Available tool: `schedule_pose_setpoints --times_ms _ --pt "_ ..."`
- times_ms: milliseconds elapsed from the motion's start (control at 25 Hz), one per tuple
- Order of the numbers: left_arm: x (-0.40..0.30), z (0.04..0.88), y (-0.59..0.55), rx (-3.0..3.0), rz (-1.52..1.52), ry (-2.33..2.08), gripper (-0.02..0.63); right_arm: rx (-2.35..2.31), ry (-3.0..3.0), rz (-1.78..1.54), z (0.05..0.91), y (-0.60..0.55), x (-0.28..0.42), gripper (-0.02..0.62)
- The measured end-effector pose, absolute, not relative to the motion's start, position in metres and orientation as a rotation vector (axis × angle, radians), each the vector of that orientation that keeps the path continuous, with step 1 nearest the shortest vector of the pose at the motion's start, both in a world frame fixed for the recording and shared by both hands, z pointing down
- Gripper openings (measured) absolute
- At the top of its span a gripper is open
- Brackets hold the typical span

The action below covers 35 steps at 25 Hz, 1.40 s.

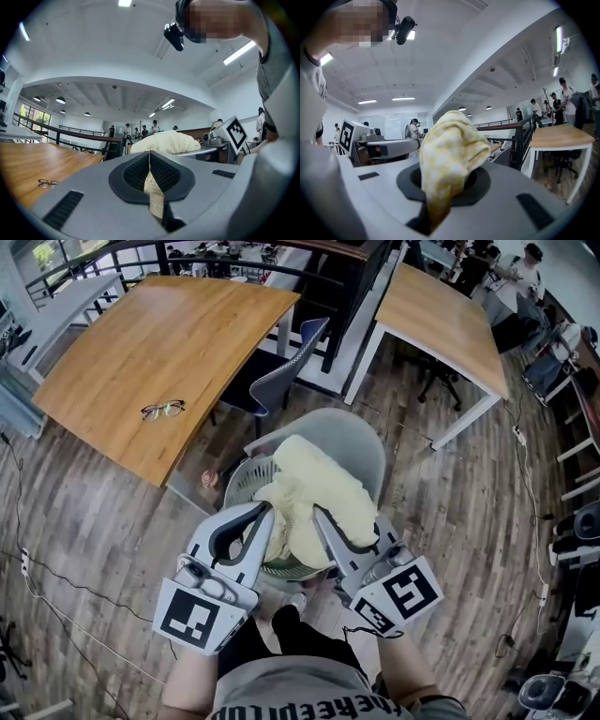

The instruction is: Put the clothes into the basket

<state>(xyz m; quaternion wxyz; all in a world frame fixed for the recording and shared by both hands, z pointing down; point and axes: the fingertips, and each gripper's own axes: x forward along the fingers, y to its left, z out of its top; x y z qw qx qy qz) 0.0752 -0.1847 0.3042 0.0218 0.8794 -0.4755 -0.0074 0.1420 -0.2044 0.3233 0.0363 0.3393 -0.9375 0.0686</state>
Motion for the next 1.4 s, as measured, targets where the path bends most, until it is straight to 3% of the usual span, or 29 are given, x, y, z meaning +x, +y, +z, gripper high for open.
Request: schedule_pose_setpoints --times_ms 1400 --pt "0.057 0.425 -0.203 2.445 0.146 -1.463 0.015 0.856 -2.696 0.544 0.484 -0.228 0.121 0.071"
